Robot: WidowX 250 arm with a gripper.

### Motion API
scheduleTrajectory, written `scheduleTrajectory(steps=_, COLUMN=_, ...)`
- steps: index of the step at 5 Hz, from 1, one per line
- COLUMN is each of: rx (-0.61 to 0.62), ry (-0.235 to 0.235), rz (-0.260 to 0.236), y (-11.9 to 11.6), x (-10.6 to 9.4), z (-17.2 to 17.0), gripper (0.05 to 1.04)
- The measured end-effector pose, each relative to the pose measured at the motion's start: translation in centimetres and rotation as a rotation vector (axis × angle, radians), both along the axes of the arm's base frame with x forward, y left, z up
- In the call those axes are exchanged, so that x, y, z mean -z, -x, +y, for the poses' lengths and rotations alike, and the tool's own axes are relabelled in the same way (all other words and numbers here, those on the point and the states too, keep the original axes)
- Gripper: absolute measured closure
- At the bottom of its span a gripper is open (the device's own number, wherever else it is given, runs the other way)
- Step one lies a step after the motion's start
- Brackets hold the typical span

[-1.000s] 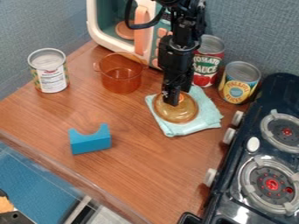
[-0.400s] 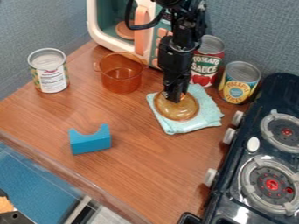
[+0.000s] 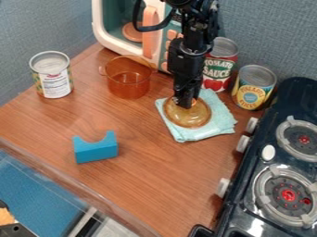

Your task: Moved the object to the lower right side of the table

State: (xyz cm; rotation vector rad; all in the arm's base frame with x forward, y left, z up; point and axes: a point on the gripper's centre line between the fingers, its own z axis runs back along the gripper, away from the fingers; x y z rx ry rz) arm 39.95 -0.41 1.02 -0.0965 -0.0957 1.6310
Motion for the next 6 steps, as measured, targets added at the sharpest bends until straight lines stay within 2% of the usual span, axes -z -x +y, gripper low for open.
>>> scheduleTrajectory(steps=1, rx=-0.007, ry=-0.014, rz=-0.067, y=0.7, x=-3.1, z=-0.5, gripper=0.712)
scheduleTrajectory(steps=2, rx=-0.013, ry=-0.057, rz=-0.114, y=3.2, x=-5.4, z=-1.7, gripper=0.712)
scheduleTrajectory(steps=3, rx=-0.026, ry=-0.037, rz=-0.144, y=6.2, x=-6.3, z=-2.5, gripper=0.712)
scheduleTrajectory(steps=4, rx=-0.007, ry=-0.011, rz=-0.111, y=9.3, x=-4.6, z=-3.1, gripper=0.712)
scheduleTrajectory(steps=5, rx=0.011, ry=-0.024, rz=-0.075, y=11.5, x=-3.1, z=-3.5, gripper=0.712)
scheduleTrajectory(steps=6, rx=0.014, ry=-0.012, rz=-0.025, y=13.2, x=-1.9, z=-3.5, gripper=0.712)
